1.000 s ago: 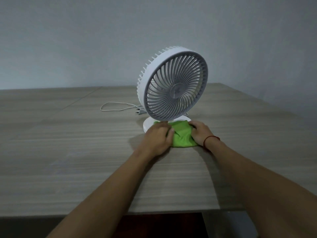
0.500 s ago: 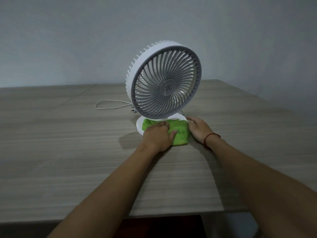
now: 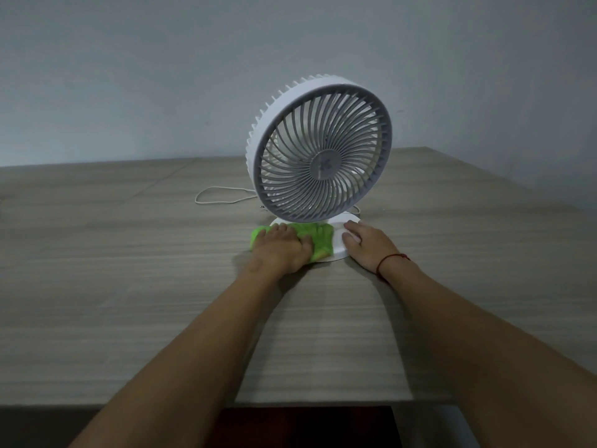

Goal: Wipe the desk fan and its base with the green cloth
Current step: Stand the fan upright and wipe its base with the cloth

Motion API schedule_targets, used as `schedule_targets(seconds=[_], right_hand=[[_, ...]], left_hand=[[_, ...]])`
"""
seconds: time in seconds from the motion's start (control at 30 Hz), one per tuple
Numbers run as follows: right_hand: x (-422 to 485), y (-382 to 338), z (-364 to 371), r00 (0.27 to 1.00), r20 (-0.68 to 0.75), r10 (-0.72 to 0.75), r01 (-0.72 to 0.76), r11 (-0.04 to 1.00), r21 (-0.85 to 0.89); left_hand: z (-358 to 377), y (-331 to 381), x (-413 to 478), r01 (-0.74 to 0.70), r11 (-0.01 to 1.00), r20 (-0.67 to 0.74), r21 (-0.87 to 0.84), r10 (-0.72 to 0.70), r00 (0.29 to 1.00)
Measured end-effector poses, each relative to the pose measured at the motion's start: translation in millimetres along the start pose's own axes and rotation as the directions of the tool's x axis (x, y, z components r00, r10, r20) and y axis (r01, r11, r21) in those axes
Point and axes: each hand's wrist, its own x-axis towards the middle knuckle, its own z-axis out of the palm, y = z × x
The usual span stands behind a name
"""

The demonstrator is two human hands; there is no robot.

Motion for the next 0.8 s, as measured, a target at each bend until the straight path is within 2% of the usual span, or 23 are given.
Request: schedule_targets(seconds=[0.1, 0.17, 0.23, 0.33, 0.47, 0.57, 0.8], right_hand=[[0, -4, 4, 0.997, 0.041, -0.061, 0.065, 0.991, -0.113], [3, -4, 6, 0.996, 0.053, -0.078, 0.085, 0.984, -0.155], [6, -2, 7, 0.995, 0.052, -0.082, 0.089, 0.983, -0.163], [7, 0, 6, 0.992, 0.085, -0.088, 0.102, 0.978, -0.183], [10, 2, 6, 0.989, 0.114, -0.097, 0.119, 0.972, -0.203], [11, 4, 8, 0.992, 0.089, -0.095, 0.111, 0.975, -0.194], [13, 7, 11, 0.994, 0.043, -0.098, 0.105, 0.973, -0.206]], left_hand=[[11, 17, -1, -0.056, 0.996, -0.021, -0.066, 0.055, 0.998], [20, 22, -4, -0.107, 0.991, -0.095, -0.083, 0.099, 0.991], [26, 23, -6, -0.204, 0.977, -0.157, -0.066, 0.192, 0.969], [27, 23, -6, -0.320, 0.946, -0.148, -0.060, 0.308, 0.940], [31, 24, -1, -0.291, 0.956, -0.135, -0.037, 0.284, 0.949], [29, 16, 10, -0.265, 0.958, -0.111, -0.110, 0.253, 0.961], [21, -19, 26, -0.058, 0.973, -0.052, -0.222, 0.048, 0.997]])
